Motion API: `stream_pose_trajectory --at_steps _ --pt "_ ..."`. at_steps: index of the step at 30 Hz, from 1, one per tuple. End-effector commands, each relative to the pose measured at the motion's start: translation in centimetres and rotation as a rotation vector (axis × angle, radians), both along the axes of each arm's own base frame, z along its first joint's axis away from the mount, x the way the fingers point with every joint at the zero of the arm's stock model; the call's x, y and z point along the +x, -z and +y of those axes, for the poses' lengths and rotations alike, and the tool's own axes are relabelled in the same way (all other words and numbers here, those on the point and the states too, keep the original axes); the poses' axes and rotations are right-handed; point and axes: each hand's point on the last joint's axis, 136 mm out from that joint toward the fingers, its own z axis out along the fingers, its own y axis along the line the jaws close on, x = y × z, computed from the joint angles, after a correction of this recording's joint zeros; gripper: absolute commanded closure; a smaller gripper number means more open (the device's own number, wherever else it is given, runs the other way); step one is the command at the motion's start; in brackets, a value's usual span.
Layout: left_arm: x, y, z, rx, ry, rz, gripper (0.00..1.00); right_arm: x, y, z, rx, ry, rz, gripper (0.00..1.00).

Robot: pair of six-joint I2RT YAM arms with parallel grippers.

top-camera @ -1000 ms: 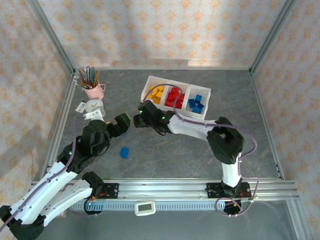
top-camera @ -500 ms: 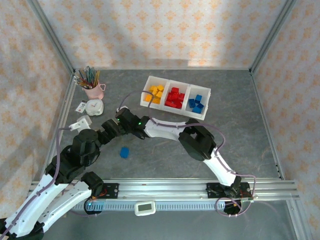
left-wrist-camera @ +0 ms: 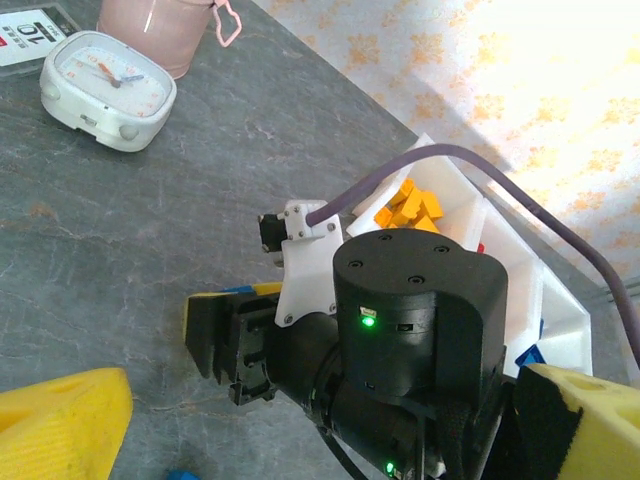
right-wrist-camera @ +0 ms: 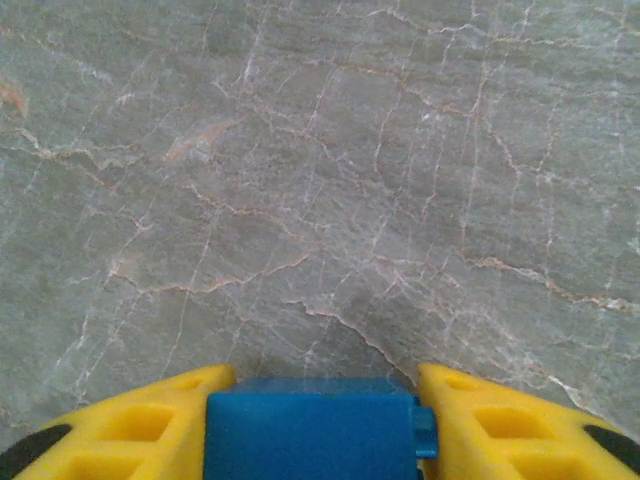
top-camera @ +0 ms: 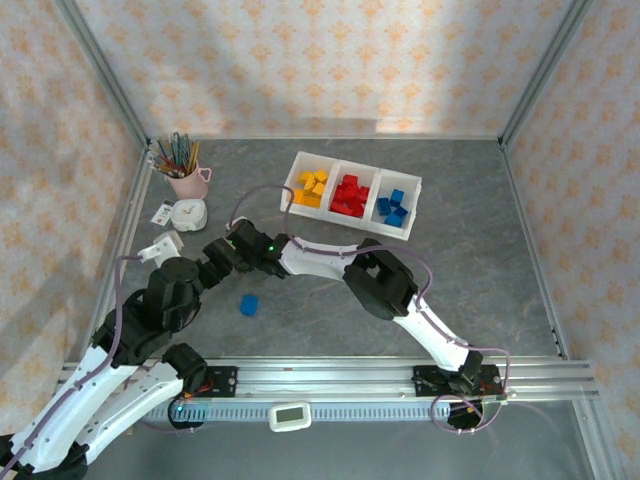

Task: Sort the legos into containers by color
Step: Pick up the lego from the middle-left of the table, then place the lego in the container.

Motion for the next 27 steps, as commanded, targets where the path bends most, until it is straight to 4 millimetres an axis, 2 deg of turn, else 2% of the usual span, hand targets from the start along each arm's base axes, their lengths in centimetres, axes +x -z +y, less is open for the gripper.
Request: stream_pose_trajectory --at_steps 1,5,7,9,13,16,22,27 --pt "0.3 -0.6 0.1 0.010 -0.005 -0.014 0.01 0.4 -2.1 -0.9 -0.001 0.023 -0.038 0.61" --pt "0.8 -1.2 -0.5 0.006 0.017 -0.031 0.01 0.4 -5.3 -2.4 0.044 0.053 -0.050 0.64" --pt "1.1 -1.7 -1.1 0.002 0.040 -0.047 0.01 0.5 -7.1 -3.9 0.077 0.083 -0.050 0.65" --pt "1.6 -2.4 -1.9 -0.009 0.077 -0.074 0.01 0.6 -8.8 -6.2 0.116 0.127 -0.046 0.65" --pt "2.6 -3.3 -3.4 -0.009 0.128 -0.098 0.01 1.6 -11.3 -12.1 0.189 0.253 -0.021 0.65" --pt "3.6 -3.7 -4.7 -0.004 0.173 -0.114 0.01 3.0 -12.0 -17.3 0.178 0.380 -0.025 0.65" --pt "5.8 -3.5 -7.7 -0.009 0.262 -0.127 0.01 6.6 -13.0 -28.2 0.176 0.633 -0.057 0.64" --pt "7.7 -3.1 -10.6 -0.015 0.348 -0.133 0.01 9.9 -12.5 -36.3 0.114 0.829 -0.091 0.63"
